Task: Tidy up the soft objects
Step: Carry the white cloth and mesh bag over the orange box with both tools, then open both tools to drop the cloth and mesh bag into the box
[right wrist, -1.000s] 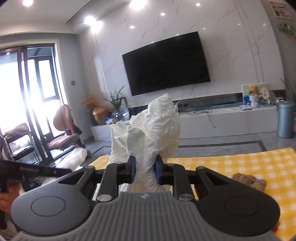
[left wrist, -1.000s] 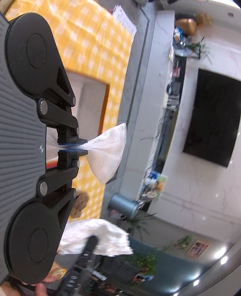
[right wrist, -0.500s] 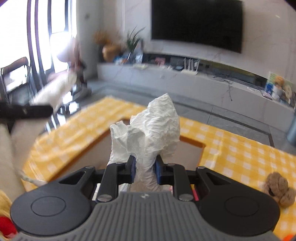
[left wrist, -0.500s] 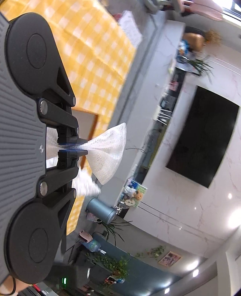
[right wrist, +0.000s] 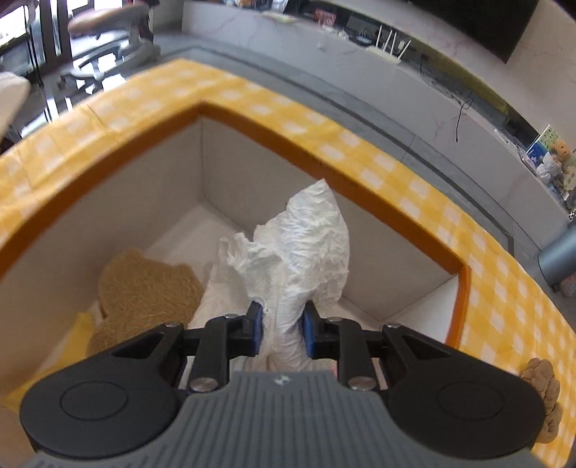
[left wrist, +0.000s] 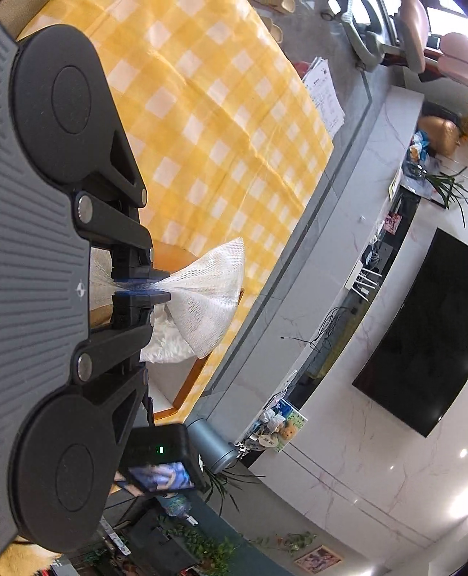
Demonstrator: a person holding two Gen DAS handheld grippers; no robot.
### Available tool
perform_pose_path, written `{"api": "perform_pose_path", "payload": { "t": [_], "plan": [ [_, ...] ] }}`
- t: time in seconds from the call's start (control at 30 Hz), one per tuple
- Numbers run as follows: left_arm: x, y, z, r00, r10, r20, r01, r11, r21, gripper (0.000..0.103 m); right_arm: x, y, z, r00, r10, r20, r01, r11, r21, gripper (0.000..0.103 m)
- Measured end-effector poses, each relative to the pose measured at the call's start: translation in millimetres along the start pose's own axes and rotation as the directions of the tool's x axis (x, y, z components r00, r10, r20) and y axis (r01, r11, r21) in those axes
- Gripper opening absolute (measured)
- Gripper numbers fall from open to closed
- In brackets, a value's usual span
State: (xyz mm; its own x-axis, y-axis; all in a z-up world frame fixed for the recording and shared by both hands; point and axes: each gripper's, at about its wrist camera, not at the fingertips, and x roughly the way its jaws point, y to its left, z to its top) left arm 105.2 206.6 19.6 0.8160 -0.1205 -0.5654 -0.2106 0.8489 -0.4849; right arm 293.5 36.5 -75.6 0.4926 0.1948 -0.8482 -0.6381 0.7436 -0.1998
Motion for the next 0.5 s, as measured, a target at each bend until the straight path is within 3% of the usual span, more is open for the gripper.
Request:
{"api": "perform_pose_path", "payload": {
  "t": [0.37,0.47,0.5],
  "plan": [
    [-1,-5,5,1.000,0.015,0.012,-0.015,1.000,0.013,0.004,36,9,21,0.990,-0.046,-0.135,0.037,0.997,-0.068,0.027],
    [-3,-3,5,1.000,0.014,0.022,-0.015,1.000,0.009,0.004,26,5,22,0.995,-0.025,-0.100,0.023,1.000,-0.019,0.043],
    [-4,-2,6,1.000,0.015,0.024,-0.015,1.000,0.007,0.004,20,3,22,0.997,-0.019,-0.074,0.019,1.000,0.005,0.057]
  ]
}}
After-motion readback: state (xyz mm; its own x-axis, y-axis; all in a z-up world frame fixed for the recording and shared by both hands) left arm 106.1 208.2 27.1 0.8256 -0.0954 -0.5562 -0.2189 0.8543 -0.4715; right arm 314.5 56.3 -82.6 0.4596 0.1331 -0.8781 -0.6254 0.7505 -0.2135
